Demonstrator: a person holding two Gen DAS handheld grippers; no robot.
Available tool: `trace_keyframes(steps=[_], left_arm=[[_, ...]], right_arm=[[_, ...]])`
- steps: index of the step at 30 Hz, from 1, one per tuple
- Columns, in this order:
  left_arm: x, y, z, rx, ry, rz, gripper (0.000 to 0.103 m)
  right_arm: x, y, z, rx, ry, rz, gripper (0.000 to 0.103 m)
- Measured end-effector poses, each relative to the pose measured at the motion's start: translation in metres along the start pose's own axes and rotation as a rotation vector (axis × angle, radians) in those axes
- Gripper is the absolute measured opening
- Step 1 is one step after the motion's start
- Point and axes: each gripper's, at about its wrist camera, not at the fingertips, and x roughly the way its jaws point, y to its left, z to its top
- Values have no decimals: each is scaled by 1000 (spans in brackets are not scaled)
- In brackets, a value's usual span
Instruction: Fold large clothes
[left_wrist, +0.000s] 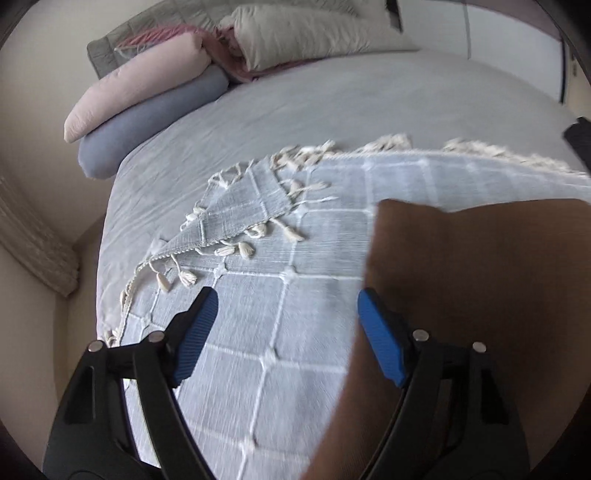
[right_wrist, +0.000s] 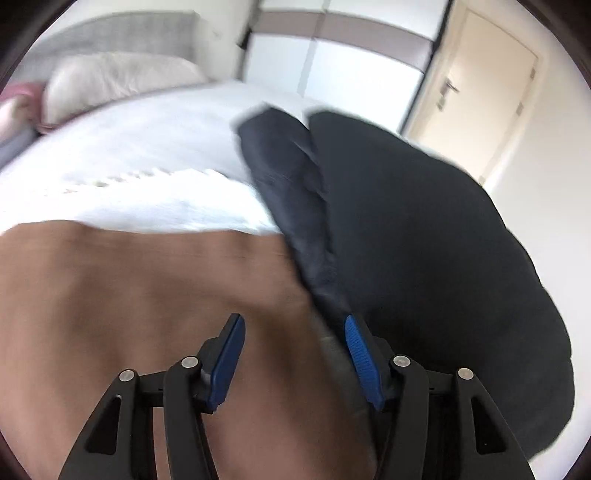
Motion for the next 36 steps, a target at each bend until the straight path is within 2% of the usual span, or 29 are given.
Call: trace_keyframes(steps=[2,3,4,7,9,12,15,17,19,21,25,30,33,36], left_arm=[[-32,-2,-6,-14,-40,-80,80],[-39,-3,-7,-23,-52,-121,84],[-59,-9,-17,-34,-61,-184,86],[-84,-32,-46,-18,-59,-323,88],[-94,-43,-67,-11,-58,-384,88],[-97,-55,-109,-17,-27,-451,88],[-83,-51,-140,-4,20,-424,88],[-84,-37,-159,-3,-27,-422,88],[-91,-30,-164,3,-25,-425,87],[-99,-26,-166,-3,-18,-411,87],[-113,-15,-175,-18,-16,-362,87],[-130,-10,-189,33,-29,-300,87],[-138,1,-198,-18,-8,-304,87],[-143,12,-208,-98,12,-353,87]], right_arm=[[-29,12,-11,-14,-32,55,68],[-49,22,-19,-21,-56,100,73],[-63,31,-25,-32,-67,129,76],[-98,65,-52,-89,-94,223,77],[-111,86,-75,-124,-118,282,77],[-110,108,-107,-170,-98,296,78],[-92,94,-137,-162,-47,270,78],[-88,69,-151,-77,-46,269,78],[-79,40,-160,-4,-12,203,78],[-78,22,-166,24,-1,239,75],[-92,13,-173,0,-12,146,75],[-90,-9,-178,50,-4,126,75],[-101,-16,-186,83,19,100,77],[-121,-29,-203,147,54,113,77]])
